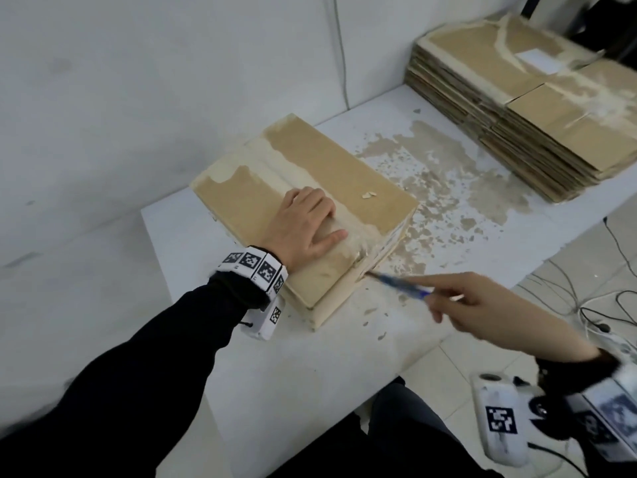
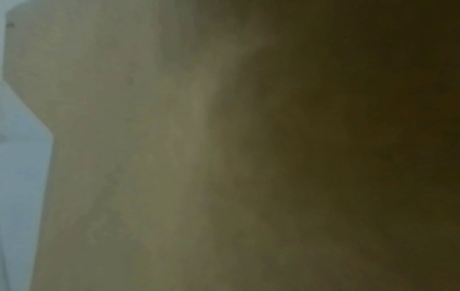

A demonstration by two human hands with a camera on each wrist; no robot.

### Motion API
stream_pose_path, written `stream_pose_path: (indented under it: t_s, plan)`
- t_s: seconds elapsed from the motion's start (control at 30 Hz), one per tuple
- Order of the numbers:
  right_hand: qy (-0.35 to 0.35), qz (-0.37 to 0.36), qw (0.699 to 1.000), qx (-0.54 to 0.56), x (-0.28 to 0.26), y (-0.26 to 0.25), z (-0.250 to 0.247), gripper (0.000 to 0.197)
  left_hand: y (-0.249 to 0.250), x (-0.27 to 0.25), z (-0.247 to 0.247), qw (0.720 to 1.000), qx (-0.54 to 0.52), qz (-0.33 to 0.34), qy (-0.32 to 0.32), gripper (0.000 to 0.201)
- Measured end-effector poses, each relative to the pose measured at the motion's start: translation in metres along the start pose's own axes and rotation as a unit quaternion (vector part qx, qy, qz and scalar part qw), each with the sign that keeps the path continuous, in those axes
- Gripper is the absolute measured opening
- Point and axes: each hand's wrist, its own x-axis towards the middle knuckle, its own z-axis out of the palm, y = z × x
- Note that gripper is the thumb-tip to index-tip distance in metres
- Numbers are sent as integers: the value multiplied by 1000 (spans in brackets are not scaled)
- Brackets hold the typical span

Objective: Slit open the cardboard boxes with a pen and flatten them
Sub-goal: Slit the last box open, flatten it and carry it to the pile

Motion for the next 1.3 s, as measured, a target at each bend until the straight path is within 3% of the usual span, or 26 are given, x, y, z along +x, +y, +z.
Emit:
stream_pose_path:
  t_s: [0.1, 0.2, 0.3, 0.4, 0.5, 0.6, 0.67, 0.73, 0.8, 1.0, 1.1, 1.3]
  plan:
    - [106, -29, 994, -15, 2, 7, -15, 43, 3, -6, 2, 1000, 3, -20, -21, 43]
    - [114, -84, 986, -91, 13, 6, -10, 45, 13, -6, 0, 989, -75, -90, -87, 31]
    - [120, -103, 968, -196, 32, 19, 2, 48, 23, 14, -5, 958, -67, -197, -196, 32]
    - [127, -127, 958, -223, 42, 31, 7, 48, 28, 21, -6, 933, -129, -276, -193, 28]
    - [108, -146, 960, -214, 41, 38, 3, 47, 24, 17, -26, 884, -277, -317, -205, 32]
    - [81, -151, 963, -211, 44, 40, -3, 46, 21, 25, -44, 826, -319, -380, -268, 40]
    - [62, -157, 965, -201, 47, 38, -5, 47, 23, 35, -40, 800, -310, -451, -246, 39]
    - [55, -162, 962, -211, 46, 36, -7, 46, 34, 44, -30, 759, -323, -540, -170, 34]
    - [75, -163, 952, -250, 40, 34, -10, 45, 45, 45, -21, 739, -330, -580, -90, 31]
    - [75, -164, 932, -314, 46, 20, -11, 54, 58, 22, -9, 730, -407, -542, 85, 18]
    - [68, -155, 907, -384, 51, 8, -6, 57, 61, 22, -7, 717, -417, -548, 109, 18]
    - [81, -116, 900, -411, 42, 0, -8, 59, 70, 25, -7, 713, -429, -538, 132, 19]
